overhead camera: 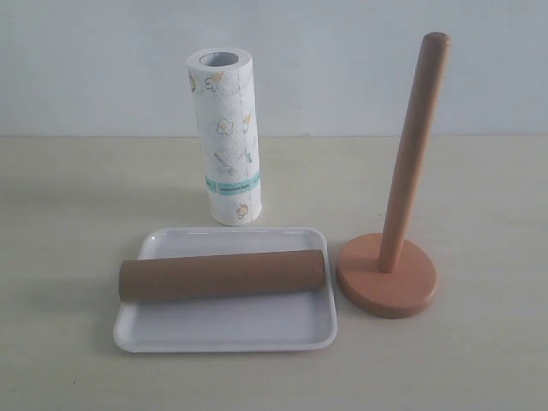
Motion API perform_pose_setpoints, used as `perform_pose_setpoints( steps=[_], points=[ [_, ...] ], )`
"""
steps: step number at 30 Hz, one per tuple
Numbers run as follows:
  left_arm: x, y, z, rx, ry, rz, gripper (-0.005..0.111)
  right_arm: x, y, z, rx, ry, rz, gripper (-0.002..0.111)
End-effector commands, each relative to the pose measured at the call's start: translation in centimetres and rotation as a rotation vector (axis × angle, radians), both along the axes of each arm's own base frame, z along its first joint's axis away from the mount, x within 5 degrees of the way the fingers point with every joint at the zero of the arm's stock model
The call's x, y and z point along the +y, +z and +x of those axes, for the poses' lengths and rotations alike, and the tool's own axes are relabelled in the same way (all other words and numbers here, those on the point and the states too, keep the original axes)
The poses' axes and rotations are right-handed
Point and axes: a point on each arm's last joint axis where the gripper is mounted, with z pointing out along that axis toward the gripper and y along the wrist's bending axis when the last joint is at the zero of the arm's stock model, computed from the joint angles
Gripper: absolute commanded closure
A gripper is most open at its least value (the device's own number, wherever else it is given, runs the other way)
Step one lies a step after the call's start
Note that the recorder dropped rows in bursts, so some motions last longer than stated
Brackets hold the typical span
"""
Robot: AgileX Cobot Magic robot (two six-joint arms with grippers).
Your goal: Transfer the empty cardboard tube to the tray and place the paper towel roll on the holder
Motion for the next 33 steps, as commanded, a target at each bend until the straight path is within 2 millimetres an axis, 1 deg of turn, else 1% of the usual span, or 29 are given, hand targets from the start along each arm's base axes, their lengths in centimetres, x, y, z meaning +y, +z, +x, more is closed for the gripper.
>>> perform_pose_setpoints(
  steps=[1, 5, 8, 10, 14, 16, 21, 26, 30, 33],
  points=[
    [-0.4, 0.4, 0.0, -0.047, -0.065, 0.206, -0.002, 0.0, 0.1, 0.0, -0.013, -0.003, -0.001, 0.108],
    [-0.6, 0.2, 0.3, -0.060, -0.128, 0.398, -0.002, 0.0, 0.1, 0.0, -0.013, -0.003, -0.001, 0.108],
    [-0.9, -0.4, 0.8, -0.074, -0.166, 0.451, -0.002, 0.0, 0.1, 0.0, -0.013, -0.003, -0.001, 0.108],
    [-1.5, -1.2, 1.2, -0.133, -0.213, 0.455, -0.002, 0.0, 0.1, 0.0, -0.013, -0.003, -0.001, 0.108],
    [-2.6, -2.5, 1.5, -0.283, -0.302, 0.389, -0.002, 0.0, 0.1, 0.0, -0.013, -0.003, -0.001, 0.108],
    [-3.0, -3.4, 1.8, -0.300, -0.332, 0.343, -0.002, 0.0, 0.1, 0.0, -0.013, -0.003, -0.001, 0.108],
    [-4.0, -5.5, 3.1, -0.290, -0.437, 0.333, -0.002, 0.0, 0.1, 0.0, -0.013, -0.003, -0.001, 0.108],
    [-4.9, -7.3, 4.5, -0.293, -0.532, 0.256, -0.002, 0.0, 0.1, 0.0, -0.013, -0.003, -0.001, 0.108],
    [-5.9, -8.0, 6.2, -0.292, -0.640, 0.230, -0.002, 0.0, 0.1, 0.0, -0.013, -0.003, -0.001, 0.108],
    [-6.2, -8.2, 8.0, -0.269, -0.662, 0.187, -0.002, 0.0, 0.1, 0.0, -0.013, -0.003, -0.001, 0.108]
  ],
)
